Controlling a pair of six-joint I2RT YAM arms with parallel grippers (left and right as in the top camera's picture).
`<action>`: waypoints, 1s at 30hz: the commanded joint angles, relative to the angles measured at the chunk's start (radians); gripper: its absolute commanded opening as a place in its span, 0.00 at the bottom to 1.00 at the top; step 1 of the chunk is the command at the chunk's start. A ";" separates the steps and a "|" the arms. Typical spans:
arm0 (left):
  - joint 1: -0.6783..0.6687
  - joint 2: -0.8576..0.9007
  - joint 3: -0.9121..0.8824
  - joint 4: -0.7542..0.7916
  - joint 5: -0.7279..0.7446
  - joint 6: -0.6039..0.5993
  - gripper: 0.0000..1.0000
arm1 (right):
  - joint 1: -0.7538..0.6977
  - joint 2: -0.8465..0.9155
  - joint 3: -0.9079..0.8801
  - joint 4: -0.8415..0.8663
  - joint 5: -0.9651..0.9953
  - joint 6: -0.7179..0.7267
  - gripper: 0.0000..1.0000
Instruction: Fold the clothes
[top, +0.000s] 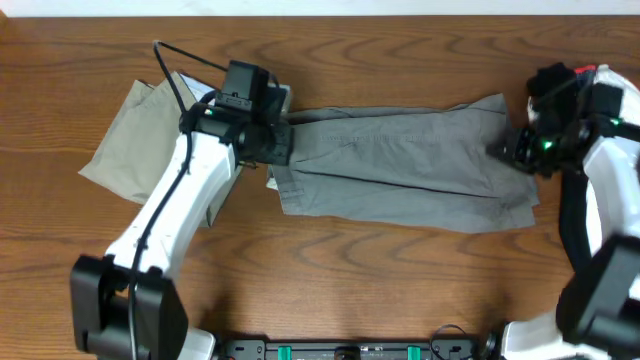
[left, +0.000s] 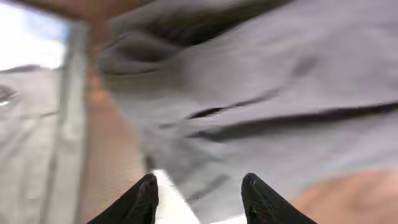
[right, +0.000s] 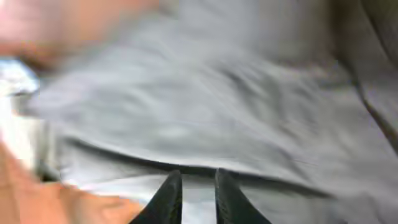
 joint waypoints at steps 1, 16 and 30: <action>-0.060 0.033 -0.015 -0.012 0.056 -0.011 0.45 | 0.061 -0.040 0.013 0.011 -0.136 -0.047 0.20; -0.190 0.304 -0.098 0.012 0.055 -0.008 0.36 | 0.363 0.296 -0.002 0.265 -0.011 0.141 0.14; -0.190 0.391 -0.102 -0.055 -0.052 0.018 0.31 | 0.169 0.393 -0.002 0.630 0.418 0.349 0.10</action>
